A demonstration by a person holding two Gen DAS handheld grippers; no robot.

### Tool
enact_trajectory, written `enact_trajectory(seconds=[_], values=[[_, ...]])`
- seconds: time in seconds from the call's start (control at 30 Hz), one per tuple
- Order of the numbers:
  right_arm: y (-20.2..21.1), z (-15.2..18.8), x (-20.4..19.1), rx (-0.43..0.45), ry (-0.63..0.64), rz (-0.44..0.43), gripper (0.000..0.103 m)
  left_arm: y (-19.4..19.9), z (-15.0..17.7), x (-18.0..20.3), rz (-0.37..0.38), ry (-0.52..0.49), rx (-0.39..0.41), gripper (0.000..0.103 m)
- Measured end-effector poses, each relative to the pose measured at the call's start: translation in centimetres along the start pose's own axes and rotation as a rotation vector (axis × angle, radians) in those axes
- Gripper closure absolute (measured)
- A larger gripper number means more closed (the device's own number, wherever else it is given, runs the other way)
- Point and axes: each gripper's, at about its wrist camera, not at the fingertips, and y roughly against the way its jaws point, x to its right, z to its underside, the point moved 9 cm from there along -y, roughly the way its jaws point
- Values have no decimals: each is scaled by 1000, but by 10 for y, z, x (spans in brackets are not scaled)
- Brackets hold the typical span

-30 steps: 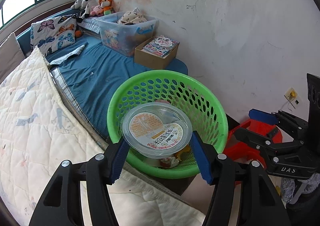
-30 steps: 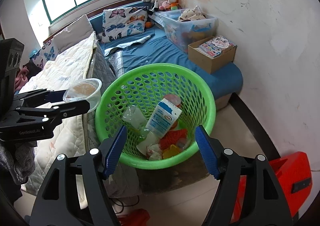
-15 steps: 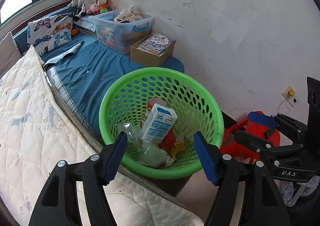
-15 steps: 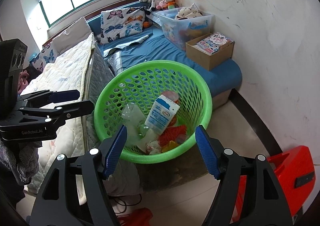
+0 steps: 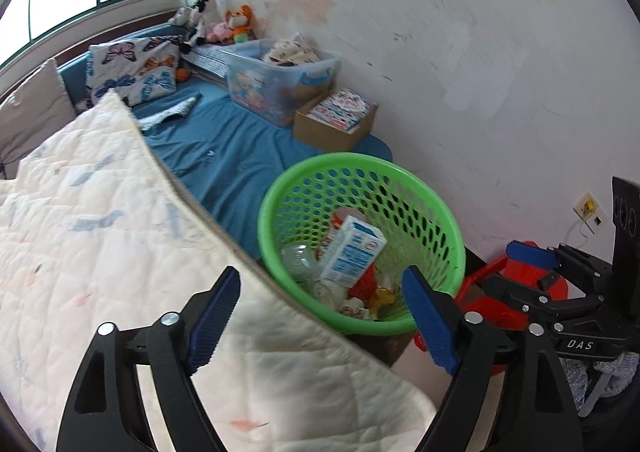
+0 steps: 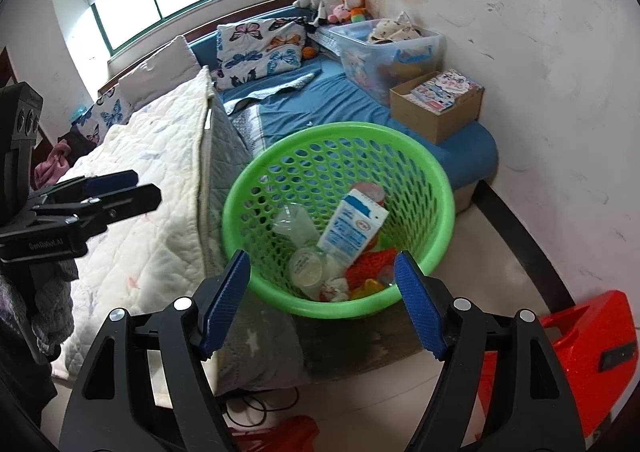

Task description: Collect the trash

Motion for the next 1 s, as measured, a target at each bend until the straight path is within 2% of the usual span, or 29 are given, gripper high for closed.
enact_trajectory(seconds=[0.23, 0.4, 0.8, 1.0], values=[[4, 0, -29, 14, 36, -16, 23, 36, 9, -31, -53, 42, 44, 14], [7, 0, -47, 15, 39, -35, 21, 63, 19, -54, -118, 67, 79, 11], [18, 4, -101, 14, 122, -41, 16, 128, 54, -110, -292, 139, 142, 7], [23, 8, -132, 29, 181, -29, 12, 158, 79, -134, -352, 190, 162, 7]])
